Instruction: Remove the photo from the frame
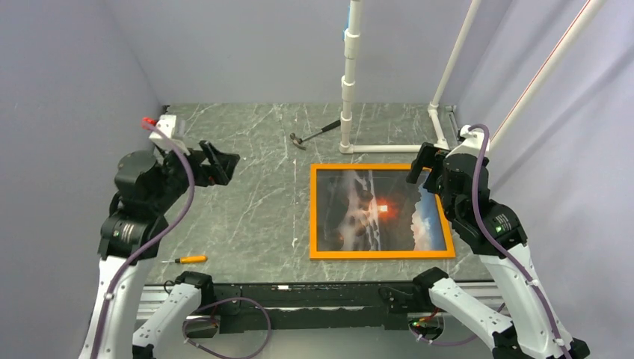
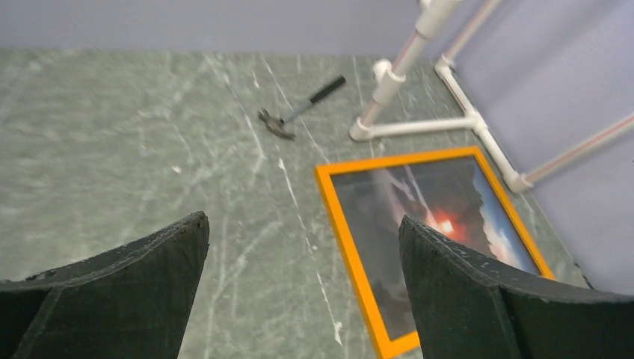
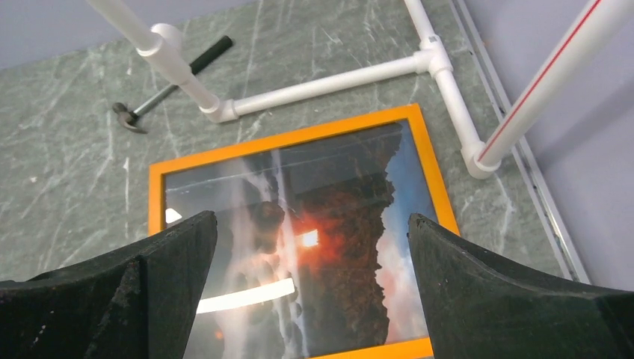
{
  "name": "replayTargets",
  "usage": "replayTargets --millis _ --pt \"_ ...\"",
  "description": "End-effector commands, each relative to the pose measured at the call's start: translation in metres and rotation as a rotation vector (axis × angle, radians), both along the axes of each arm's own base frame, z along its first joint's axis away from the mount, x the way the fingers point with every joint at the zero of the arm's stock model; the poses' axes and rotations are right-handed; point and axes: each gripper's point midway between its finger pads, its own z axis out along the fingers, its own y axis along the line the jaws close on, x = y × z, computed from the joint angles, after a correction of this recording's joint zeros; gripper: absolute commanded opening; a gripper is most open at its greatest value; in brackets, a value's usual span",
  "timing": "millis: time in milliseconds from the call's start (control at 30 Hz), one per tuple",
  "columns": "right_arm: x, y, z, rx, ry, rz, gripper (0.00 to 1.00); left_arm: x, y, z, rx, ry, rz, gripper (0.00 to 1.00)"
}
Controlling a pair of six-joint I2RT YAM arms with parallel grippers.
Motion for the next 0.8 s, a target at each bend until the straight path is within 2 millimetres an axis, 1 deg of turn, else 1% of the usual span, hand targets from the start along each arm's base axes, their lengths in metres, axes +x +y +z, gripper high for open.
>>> replayTargets --millis 0,67,133,233,367,533,600,667,767 --pt "0.0 -0.007 -0.011 -0.028 0.054 -0.057 1.0 0.012 -0.031 -0.032 -0.088 0.148 -0.134 0.99" --pt "0.004 -0.007 -0.018 -0.035 0.073 -0.068 1.0 0.017 -0.046 -0.055 -0.132 0.231 -0.204 0.99" --pt "0.008 -0.002 -0.027 -0.037 0.092 -0.05 1.0 0.019 -0.065 -0.079 -0.182 0.321 -0.287 0.99" --pt "0.013 0.006 -0.05 -0.035 0.152 -0.039 1.0 0.018 -0.09 -0.114 -0.224 0.436 -0.366 0.99" --pt "0.015 0.02 -0.084 -0.042 0.284 0.002 1.0 0.012 -0.116 -0.155 -0.208 0.525 -0.401 0.99" --pt "0.013 0.045 -0.109 0.012 0.385 0.106 1.0 0.004 -0.14 -0.204 -0.141 0.643 -0.409 0.98" --pt "0.011 0.062 -0.118 0.051 0.393 0.198 1.0 0.001 -0.148 -0.222 -0.11 0.688 -0.41 0.93" --pt "0.004 0.082 -0.126 0.099 0.415 0.312 1.0 -0.002 -0.157 -0.235 -0.09 0.722 -0.408 0.87" --pt "-0.004 0.101 -0.141 0.147 0.468 0.412 1.0 -0.004 -0.17 -0.254 -0.076 0.771 -0.406 0.78"
